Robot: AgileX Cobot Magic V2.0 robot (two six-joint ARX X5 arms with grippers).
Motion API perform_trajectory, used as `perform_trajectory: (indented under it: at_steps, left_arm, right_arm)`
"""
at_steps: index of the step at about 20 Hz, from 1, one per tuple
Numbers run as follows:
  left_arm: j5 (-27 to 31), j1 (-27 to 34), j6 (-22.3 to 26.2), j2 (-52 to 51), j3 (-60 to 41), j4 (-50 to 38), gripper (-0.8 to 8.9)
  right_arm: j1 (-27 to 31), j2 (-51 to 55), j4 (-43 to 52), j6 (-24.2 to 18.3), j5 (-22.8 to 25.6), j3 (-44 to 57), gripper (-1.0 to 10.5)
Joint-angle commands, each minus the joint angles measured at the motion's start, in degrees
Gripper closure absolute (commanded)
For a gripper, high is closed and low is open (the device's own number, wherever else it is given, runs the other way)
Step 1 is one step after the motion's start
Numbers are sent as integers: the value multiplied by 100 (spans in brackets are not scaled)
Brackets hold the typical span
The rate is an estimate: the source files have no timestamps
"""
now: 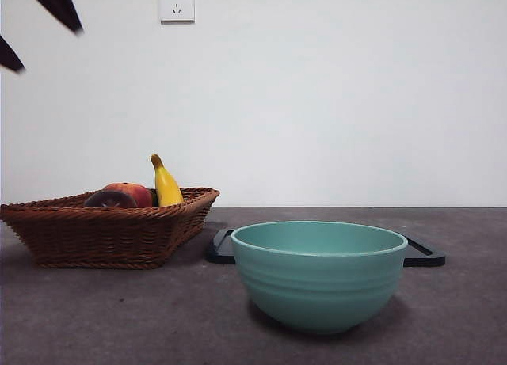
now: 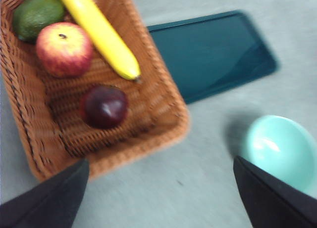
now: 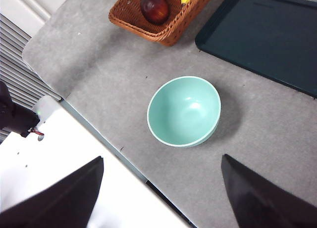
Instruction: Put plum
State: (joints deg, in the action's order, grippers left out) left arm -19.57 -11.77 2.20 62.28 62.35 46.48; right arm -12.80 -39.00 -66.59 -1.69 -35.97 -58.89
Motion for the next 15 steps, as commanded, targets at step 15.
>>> perform_trajectory:
  at_steps: [15]
  left_arm:
    - [953,-439,466,2881,107,-2090,346]
  right_arm:
    - [-26,-345,74,-22,4,-114,567]
